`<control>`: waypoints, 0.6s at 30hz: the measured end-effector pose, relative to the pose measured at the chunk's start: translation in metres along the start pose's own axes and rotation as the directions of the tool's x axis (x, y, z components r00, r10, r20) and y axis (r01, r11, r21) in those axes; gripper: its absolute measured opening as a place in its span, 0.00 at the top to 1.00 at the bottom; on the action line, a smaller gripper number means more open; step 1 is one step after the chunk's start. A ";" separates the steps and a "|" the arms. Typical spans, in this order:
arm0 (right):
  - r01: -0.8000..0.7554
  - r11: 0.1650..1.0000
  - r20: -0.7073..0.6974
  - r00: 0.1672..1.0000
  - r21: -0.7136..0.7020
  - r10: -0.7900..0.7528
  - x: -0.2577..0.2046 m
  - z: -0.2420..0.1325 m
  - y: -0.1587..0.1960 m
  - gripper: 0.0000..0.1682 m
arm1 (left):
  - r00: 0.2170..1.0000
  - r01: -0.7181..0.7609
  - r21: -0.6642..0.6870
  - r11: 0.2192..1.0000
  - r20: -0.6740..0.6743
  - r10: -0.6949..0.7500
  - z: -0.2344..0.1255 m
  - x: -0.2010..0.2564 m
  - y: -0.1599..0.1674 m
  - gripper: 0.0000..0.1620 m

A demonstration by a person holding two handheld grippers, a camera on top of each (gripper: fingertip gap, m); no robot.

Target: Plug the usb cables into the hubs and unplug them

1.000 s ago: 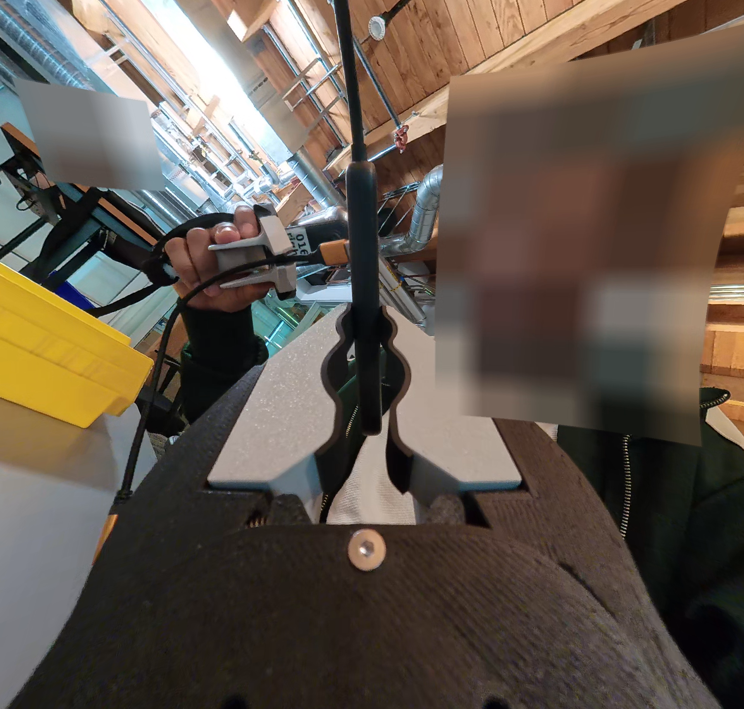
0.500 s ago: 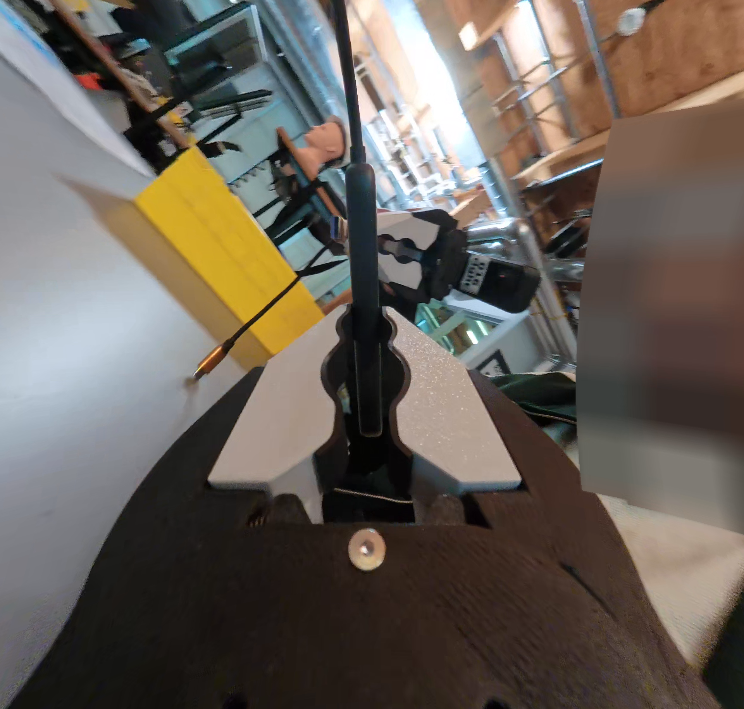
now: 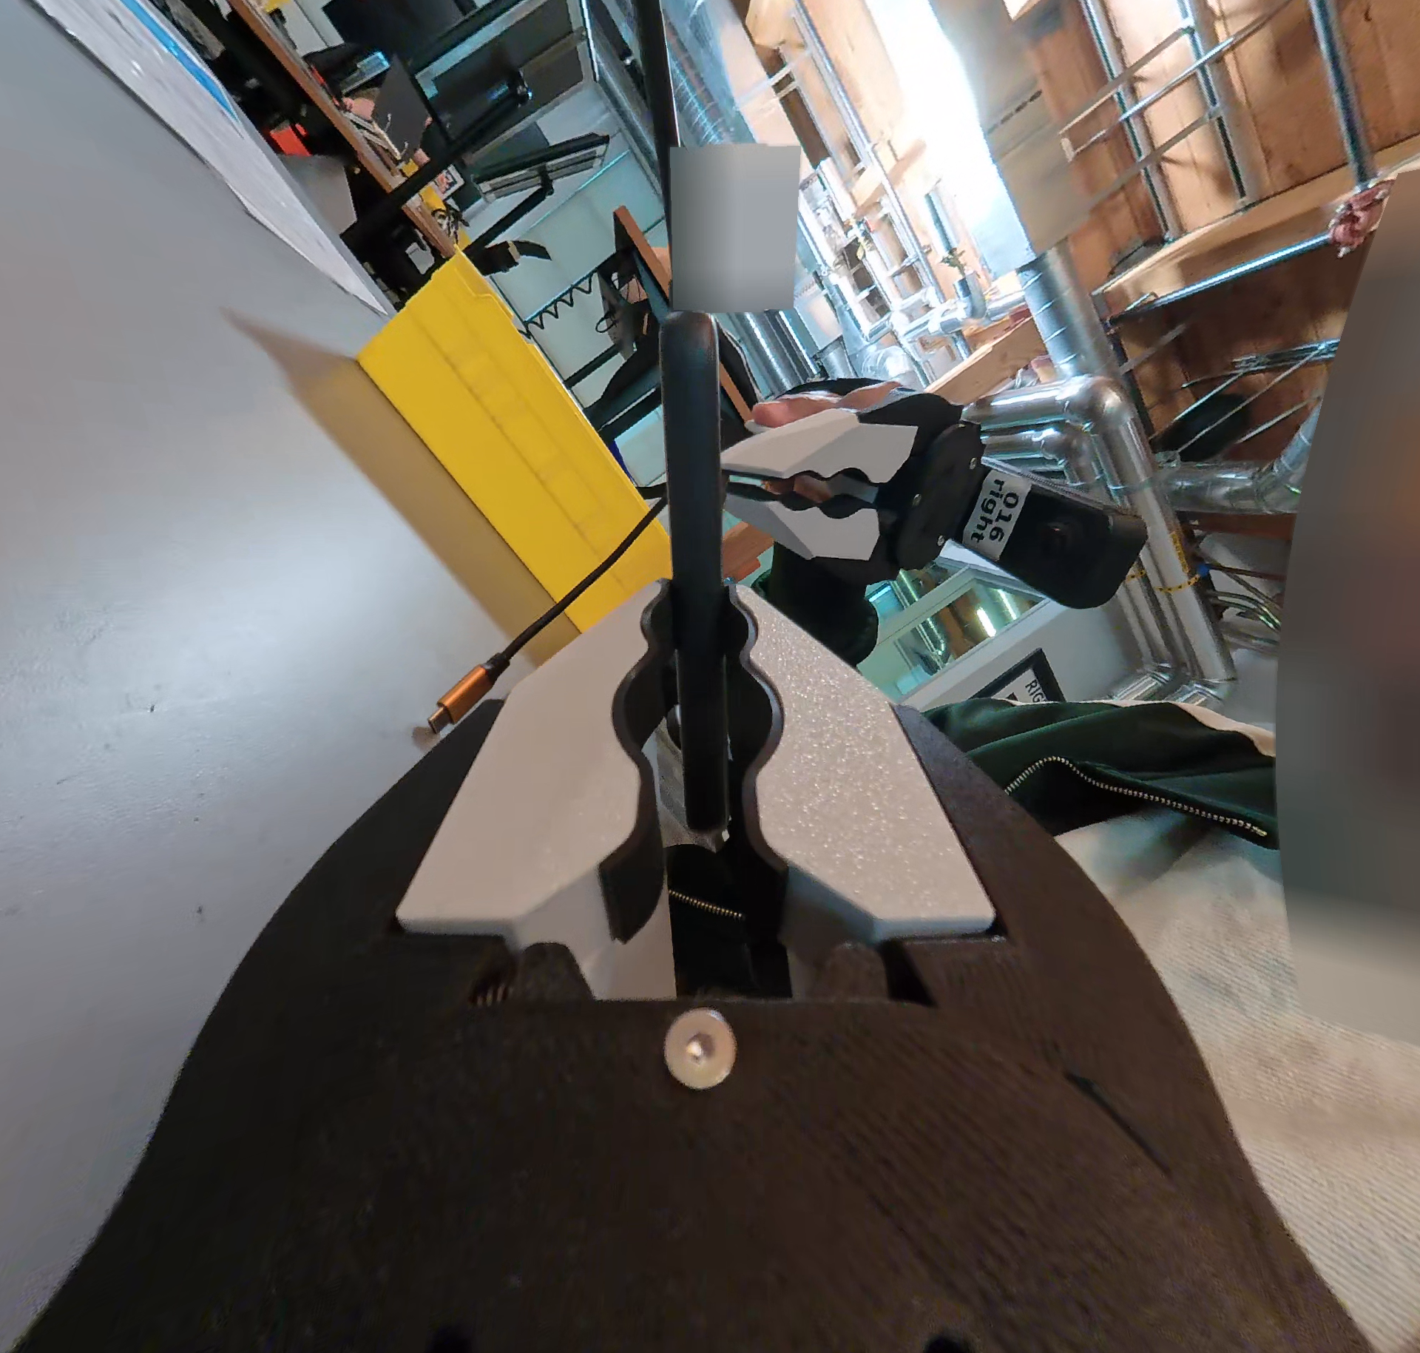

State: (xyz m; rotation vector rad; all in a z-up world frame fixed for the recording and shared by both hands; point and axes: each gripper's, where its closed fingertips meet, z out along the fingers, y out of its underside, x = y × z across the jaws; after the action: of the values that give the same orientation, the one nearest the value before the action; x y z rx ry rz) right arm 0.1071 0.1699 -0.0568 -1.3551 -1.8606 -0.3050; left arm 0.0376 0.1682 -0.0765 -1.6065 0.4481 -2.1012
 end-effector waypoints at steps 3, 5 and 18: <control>0.003 1.000 0.003 1.000 -0.002 -0.003 -0.001 0.003 0.000 0.99 | 1.000 0.002 -0.001 1.000 -0.007 -0.002 0.000 0.001 0.000 0.94; -0.003 1.000 0.006 1.000 0.007 0.003 -0.002 0.003 -0.002 0.99 | 1.000 -0.003 -0.005 1.000 -0.001 0.003 0.001 0.000 0.001 0.94; -0.038 0.998 -0.002 0.999 0.056 0.038 0.002 0.000 -0.005 0.99 | 0.999 0.005 0.005 1.000 -0.034 -0.005 0.001 0.005 0.000 0.94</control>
State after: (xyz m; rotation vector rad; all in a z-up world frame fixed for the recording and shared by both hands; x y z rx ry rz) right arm 0.1027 0.1697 -0.0538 -1.3492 -1.8249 -0.2336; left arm 0.0376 0.1655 -0.0721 -1.5735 0.4499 -2.1344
